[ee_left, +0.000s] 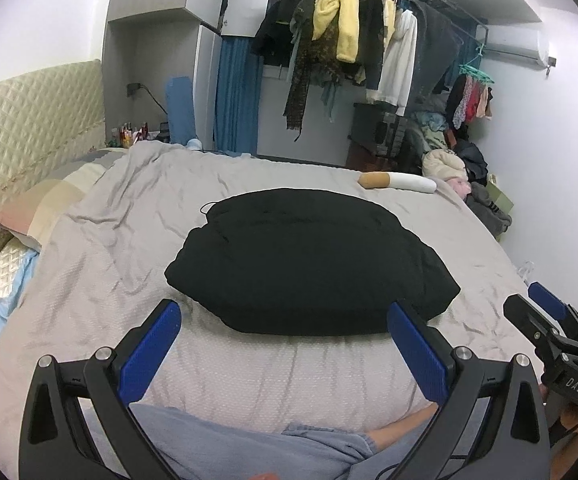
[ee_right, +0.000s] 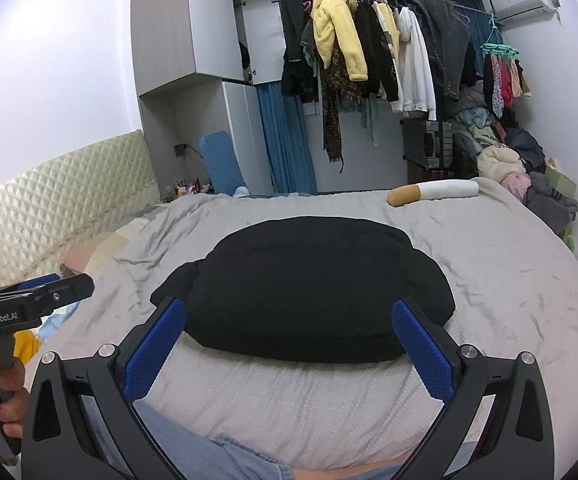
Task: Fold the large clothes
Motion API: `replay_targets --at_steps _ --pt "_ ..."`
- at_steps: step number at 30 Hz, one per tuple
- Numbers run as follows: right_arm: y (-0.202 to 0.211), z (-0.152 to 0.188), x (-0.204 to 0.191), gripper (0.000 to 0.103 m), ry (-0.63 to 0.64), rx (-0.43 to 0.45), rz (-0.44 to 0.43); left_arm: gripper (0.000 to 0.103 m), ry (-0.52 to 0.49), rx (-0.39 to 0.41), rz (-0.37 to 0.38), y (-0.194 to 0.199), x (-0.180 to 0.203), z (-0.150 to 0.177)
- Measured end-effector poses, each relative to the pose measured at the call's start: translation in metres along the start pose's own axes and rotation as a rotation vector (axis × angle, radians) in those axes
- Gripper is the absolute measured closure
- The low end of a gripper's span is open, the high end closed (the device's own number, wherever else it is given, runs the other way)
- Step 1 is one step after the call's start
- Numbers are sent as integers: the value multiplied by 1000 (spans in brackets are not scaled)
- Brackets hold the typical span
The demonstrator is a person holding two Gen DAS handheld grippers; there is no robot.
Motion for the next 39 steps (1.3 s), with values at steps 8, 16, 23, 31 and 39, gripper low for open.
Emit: replay_targets --at_steps 8,16,23,31,39 --pt "3 0 3 0 10 4 15 0 -22 -2 -7 1 1 2" --pt "1 4 5 0 9 -5 33 0 -60 -3 -2 2 10 8" --pt "4 6 10 0 8 -8 51 0 -59 -2 -17 -1 9 8" --pt "9 8 14 0 6 -6 66 0 -56 -3 -22 0 7 8" --pt "10 8 11 0 1 -1 65 0 -59 3 -29 1 5 7"
Point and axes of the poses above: each gripper's, at about its wrist camera, not at the fingertips, and y roughly against the way its jaws point, x to its right, z to its underside, the point moved 3 cm from there along -y, roughly the way its jaws point, and after that the axes turned 14 degrees about x, right-handed, at the moved point
